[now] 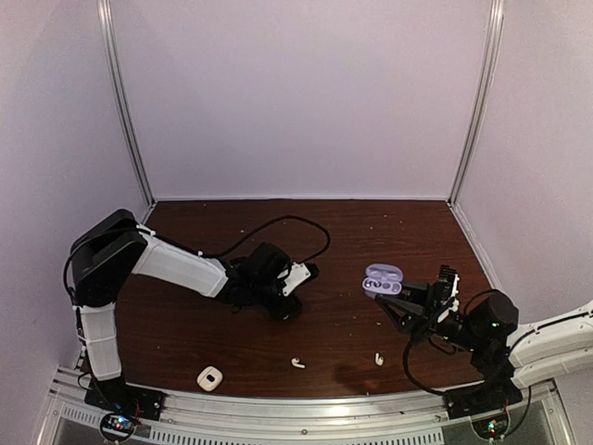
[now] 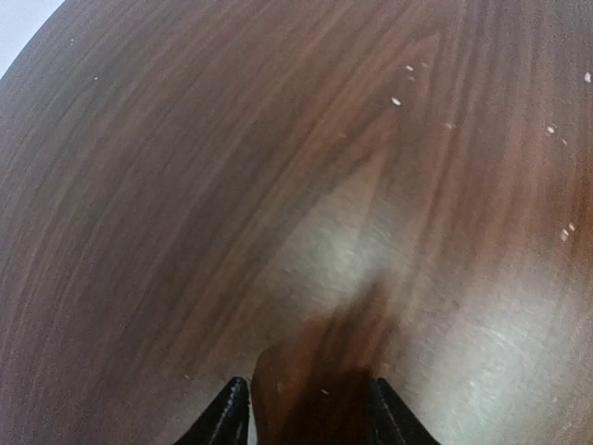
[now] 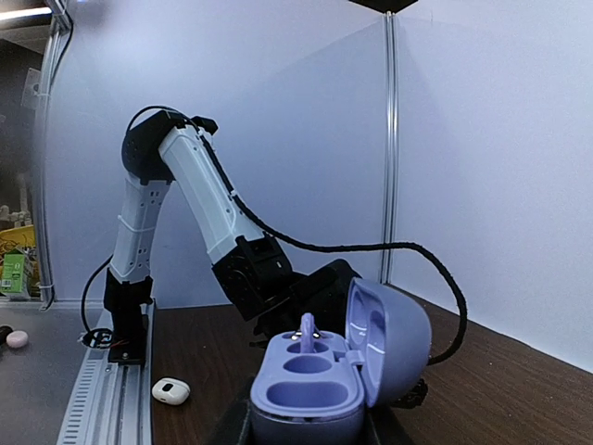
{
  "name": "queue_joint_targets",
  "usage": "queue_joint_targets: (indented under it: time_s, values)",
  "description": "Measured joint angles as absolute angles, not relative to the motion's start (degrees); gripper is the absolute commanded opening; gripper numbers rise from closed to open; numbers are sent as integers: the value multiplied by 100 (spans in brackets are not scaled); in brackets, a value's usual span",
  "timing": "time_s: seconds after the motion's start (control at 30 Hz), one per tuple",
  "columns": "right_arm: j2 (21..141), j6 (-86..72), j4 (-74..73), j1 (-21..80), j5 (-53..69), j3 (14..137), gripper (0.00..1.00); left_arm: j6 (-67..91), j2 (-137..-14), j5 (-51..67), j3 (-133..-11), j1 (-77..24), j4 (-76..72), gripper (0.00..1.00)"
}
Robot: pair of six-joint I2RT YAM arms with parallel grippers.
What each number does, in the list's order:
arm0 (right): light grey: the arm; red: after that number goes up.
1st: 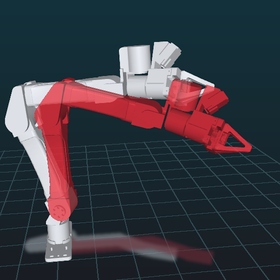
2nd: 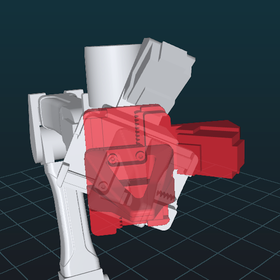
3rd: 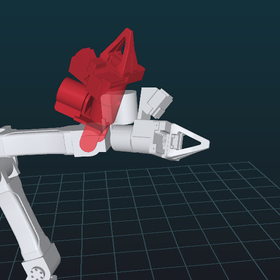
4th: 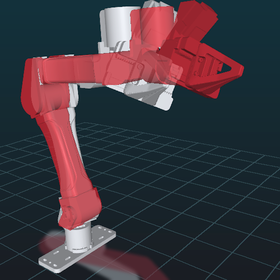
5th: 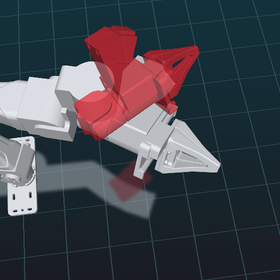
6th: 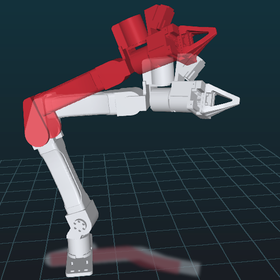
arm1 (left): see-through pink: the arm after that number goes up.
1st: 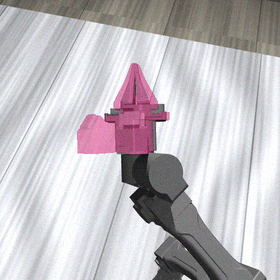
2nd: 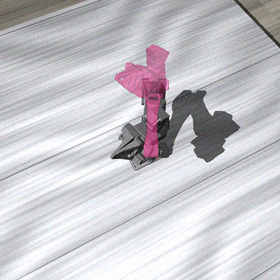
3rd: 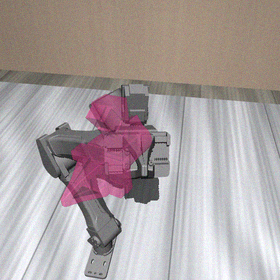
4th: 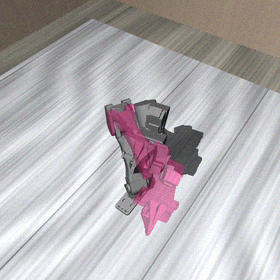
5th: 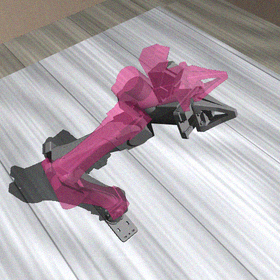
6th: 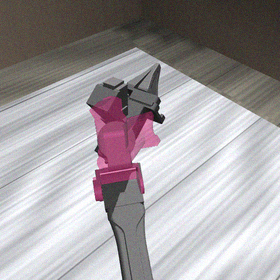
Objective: Insert the wireless bluetooth earbuds into the charging case
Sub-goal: Move the right earbud to the center of the board, then pick up the right earbud from the center of the board.
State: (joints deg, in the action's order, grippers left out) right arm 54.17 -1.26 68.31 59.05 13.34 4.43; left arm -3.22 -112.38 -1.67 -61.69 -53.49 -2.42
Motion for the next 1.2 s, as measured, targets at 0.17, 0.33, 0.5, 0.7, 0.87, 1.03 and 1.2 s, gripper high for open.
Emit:
queue_joint_targets:
  time_s: [0.17, 0.33, 0.5, 0.7, 0.87, 1.03, 1.2]
  values:
    - [5389, -126, 6785, 5894, 1321, 443, 0, -209, -11301, 115, -6235, -5100, -331, 50]
    - [5360, -19, 6733, 5883, 1321, 440, 0, -379, -10571, 563, -5621, -5063, -473, 48]
    - [5356, 21, 6731, 5883, 1321, 436, 0, -287, -9629, 882, -5037, -5085, -790, 40]
    - [5356, 25, 6722, 5883, 1323, 434, 0, 91, -9509, 744, -4825, -5334, -864, 33]
    - [5356, 25, 6711, 5883, 1323, 434, 0, 318, -9640, 493, -4825, -5629, -760, 31]
    - [5356, 25, 6694, 5883, 1323, 434, 0, 469, -9800, 158, -4825, -5634, -613, 30]
    - [5356, 25, 6652, 5883, 1321, 434, 0, 545, -10009, -34, -4831, -5629, -502, 29]
